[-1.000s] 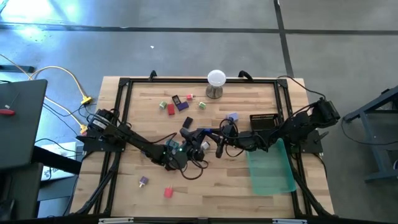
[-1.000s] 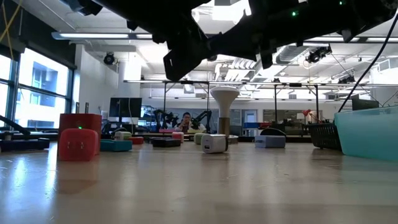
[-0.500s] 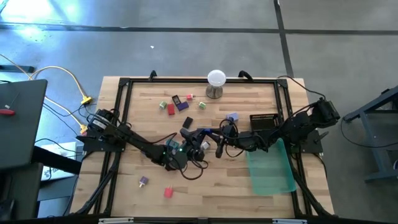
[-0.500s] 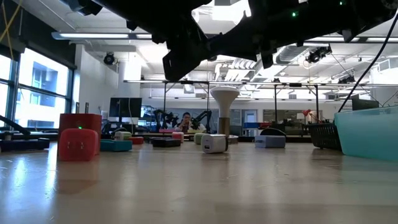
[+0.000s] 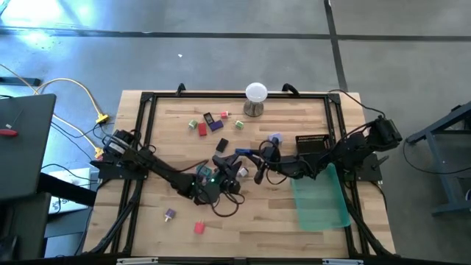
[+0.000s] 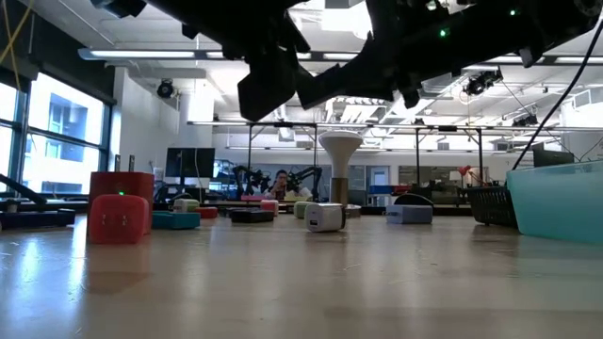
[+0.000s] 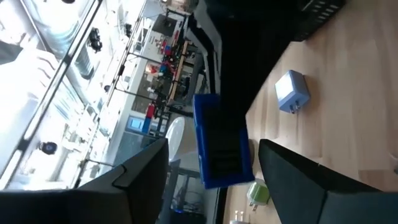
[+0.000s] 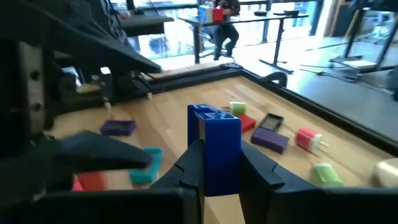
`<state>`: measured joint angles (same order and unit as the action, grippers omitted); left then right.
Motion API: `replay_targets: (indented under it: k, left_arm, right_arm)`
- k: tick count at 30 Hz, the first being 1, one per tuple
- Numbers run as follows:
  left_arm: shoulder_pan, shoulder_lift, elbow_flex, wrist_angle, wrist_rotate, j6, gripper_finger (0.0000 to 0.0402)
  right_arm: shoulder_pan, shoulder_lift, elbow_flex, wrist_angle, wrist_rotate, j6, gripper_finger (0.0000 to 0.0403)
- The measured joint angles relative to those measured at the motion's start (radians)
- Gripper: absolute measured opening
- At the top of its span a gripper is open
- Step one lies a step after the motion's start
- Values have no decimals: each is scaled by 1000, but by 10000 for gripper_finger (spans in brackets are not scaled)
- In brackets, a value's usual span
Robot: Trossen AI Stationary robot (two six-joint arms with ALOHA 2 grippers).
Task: Pick & Place Office items
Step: Put the blue digital clock into the black basket
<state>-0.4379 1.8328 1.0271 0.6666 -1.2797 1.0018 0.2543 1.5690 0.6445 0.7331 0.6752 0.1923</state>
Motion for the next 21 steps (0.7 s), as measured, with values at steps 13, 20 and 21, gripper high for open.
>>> replay_targets:
  k: [13,20,21]
  left_arm:
    - [-7,0,0,-19,-36,23,238]
    - [14,0,0,-18,-84,22,234]
    - [18,0,0,-18,-85,22,234]
  right_arm:
    - [109,-220,1,-455,311,133,49]
    - [128,-373,1,-930,354,511,49]
    - [128,-388,1,-1012,354,576,49]
